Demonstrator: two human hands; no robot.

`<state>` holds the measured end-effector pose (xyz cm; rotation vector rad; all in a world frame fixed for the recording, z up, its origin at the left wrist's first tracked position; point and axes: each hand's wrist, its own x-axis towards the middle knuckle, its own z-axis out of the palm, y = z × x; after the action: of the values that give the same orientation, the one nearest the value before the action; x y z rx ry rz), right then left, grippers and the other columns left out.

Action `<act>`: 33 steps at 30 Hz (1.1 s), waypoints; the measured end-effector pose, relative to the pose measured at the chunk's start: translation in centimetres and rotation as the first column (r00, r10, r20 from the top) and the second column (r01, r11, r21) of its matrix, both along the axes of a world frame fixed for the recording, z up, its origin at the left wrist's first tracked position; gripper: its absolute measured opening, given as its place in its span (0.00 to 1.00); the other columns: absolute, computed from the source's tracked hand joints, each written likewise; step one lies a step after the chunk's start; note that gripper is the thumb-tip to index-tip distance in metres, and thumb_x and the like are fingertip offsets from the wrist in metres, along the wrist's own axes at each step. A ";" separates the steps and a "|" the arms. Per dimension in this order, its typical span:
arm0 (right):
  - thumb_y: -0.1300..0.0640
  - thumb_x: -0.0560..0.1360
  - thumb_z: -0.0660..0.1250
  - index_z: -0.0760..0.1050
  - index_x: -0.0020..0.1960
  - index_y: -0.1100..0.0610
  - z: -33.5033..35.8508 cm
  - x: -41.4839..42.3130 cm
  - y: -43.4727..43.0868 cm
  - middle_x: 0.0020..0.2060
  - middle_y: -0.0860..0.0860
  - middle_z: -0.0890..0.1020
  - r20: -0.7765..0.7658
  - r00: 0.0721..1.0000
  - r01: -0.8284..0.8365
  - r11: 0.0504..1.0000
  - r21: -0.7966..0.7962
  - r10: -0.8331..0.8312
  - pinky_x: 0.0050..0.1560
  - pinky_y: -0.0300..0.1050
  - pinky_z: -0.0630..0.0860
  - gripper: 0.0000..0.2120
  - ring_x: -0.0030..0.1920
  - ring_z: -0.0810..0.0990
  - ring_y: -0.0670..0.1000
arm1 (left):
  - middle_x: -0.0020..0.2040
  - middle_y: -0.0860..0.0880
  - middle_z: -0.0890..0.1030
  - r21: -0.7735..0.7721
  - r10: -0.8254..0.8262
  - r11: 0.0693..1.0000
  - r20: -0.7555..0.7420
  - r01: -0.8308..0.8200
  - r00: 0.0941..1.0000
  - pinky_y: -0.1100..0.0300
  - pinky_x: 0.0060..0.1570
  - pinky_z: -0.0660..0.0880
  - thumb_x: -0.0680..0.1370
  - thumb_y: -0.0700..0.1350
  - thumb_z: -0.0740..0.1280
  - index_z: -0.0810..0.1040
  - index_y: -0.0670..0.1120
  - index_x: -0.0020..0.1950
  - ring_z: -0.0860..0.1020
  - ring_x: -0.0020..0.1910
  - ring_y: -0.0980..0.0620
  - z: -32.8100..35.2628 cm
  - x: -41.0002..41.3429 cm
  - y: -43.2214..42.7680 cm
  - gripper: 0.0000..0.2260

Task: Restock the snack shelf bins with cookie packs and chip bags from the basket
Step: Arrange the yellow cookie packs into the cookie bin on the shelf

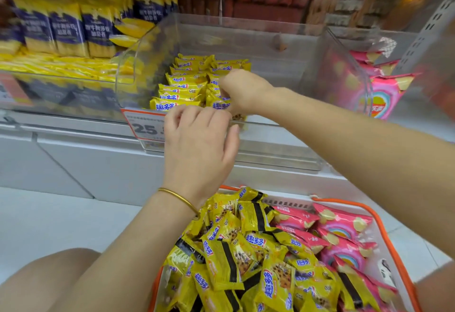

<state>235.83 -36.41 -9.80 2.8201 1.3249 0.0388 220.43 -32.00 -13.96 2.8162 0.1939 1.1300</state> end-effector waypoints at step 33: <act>0.44 0.70 0.71 0.67 0.69 0.54 -16.9 -9.8 -13.6 0.64 0.53 0.73 -0.486 0.868 0.099 0.995 -0.032 -0.102 0.62 0.50 0.70 0.31 0.64 0.70 0.55 | 0.43 0.48 0.80 -0.170 -0.258 0.965 -0.492 0.199 0.832 0.47 0.48 0.73 0.72 0.51 0.50 0.79 0.44 0.44 0.74 0.48 0.43 -4.2 -2.5 -3.1 0.19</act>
<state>226.02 -49.96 -26.73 3.0040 1.2256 -0.7260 217.91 -35.13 -18.19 2.8708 -0.0454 0.2920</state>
